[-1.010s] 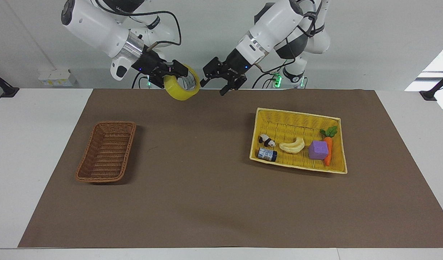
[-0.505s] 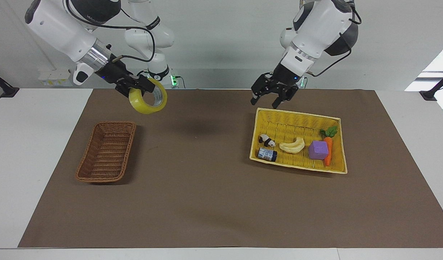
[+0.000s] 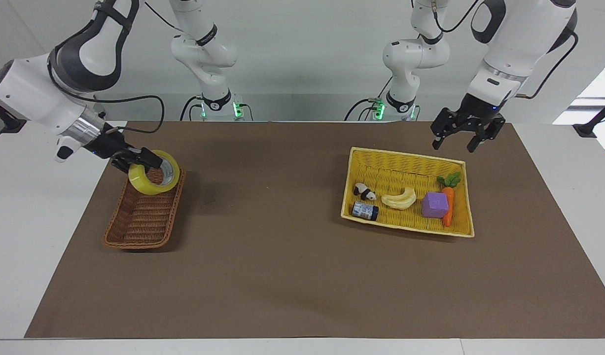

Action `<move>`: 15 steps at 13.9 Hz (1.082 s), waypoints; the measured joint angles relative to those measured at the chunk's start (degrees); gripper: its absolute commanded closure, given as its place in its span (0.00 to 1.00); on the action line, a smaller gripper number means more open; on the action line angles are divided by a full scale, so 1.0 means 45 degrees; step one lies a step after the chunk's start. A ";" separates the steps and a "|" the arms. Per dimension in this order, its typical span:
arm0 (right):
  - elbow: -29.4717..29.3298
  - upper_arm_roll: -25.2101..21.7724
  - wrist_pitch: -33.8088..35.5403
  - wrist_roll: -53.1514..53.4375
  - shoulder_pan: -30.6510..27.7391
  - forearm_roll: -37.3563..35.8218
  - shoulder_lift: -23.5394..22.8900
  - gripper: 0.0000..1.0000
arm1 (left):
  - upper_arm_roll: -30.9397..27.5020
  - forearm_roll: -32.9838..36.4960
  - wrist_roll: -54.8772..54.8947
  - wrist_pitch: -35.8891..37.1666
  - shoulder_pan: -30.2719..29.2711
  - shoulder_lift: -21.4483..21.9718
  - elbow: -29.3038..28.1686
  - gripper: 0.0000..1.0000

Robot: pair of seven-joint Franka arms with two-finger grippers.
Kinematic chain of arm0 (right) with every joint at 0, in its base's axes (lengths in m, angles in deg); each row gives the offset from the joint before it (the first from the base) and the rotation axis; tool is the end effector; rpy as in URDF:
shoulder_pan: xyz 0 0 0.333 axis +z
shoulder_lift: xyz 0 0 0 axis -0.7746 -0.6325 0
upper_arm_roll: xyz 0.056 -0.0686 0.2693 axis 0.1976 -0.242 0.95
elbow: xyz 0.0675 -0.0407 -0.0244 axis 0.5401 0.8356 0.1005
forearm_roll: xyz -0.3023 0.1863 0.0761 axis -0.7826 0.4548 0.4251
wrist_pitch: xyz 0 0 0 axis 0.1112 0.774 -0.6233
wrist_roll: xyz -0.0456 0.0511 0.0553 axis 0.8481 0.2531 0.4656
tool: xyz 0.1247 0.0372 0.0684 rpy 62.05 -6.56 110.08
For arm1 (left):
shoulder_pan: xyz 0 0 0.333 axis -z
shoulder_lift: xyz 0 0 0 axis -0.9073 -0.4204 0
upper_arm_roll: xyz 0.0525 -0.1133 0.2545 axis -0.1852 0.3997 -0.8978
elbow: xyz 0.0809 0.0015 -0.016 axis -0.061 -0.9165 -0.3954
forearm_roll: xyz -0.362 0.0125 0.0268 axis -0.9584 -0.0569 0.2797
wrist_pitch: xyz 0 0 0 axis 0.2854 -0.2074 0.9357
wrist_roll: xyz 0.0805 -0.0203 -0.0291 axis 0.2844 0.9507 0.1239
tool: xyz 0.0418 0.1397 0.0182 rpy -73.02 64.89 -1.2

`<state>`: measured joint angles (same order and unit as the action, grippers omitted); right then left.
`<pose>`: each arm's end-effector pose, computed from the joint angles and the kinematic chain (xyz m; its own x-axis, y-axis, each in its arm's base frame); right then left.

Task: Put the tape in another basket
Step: 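Lower the tape into the wicker basket while the left gripper withdraws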

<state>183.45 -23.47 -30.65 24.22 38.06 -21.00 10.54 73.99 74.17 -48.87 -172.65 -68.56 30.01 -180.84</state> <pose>0.5438 -0.1035 0.4210 0.9817 -0.1786 -0.0657 -0.1881 -0.8592 -0.4757 0.5208 -0.0740 0.5532 0.9909 -0.0616 0.1198 -0.0705 -0.9950 0.0709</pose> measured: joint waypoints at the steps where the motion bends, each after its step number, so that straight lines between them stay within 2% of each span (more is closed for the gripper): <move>1: 0.0008 -0.0002 0.0000 -0.0086 -0.0087 -0.0050 -0.0050 1.00 | -0.0007 0.0499 0.0258 0.0579 -0.0202 0.0038 0.0289 0.00; 4: 0.0122 -0.0002 -0.0012 -0.0131 -0.0125 -0.0580 -0.0133 1.00 | -0.0024 0.1064 0.0386 0.2189 -0.0357 -0.0009 0.1152 0.00; 6: 0.0276 0.0000 -0.0112 -0.0960 -0.0313 -0.0940 -0.0446 1.00 | -0.0156 0.1074 0.0387 0.2904 -0.0428 -0.0285 0.1779 0.00; 10: 0.1055 -0.0011 -0.0859 -0.2532 -0.1085 -0.1057 -0.1057 1.00 | -0.0251 0.1074 0.0424 0.3043 -0.0521 -0.0507 0.1912 0.00; 15: 0.1747 0.0130 -0.1743 -0.2565 -0.0952 -0.1023 -0.1149 1.00 | -0.0245 0.1074 0.0422 0.2870 -0.0521 -0.0509 0.1913 0.00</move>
<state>191.32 -22.88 -38.49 12.68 33.77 -25.61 5.37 72.89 79.00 -46.97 -159.73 -70.90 27.72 -172.23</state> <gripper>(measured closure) 1.000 0.000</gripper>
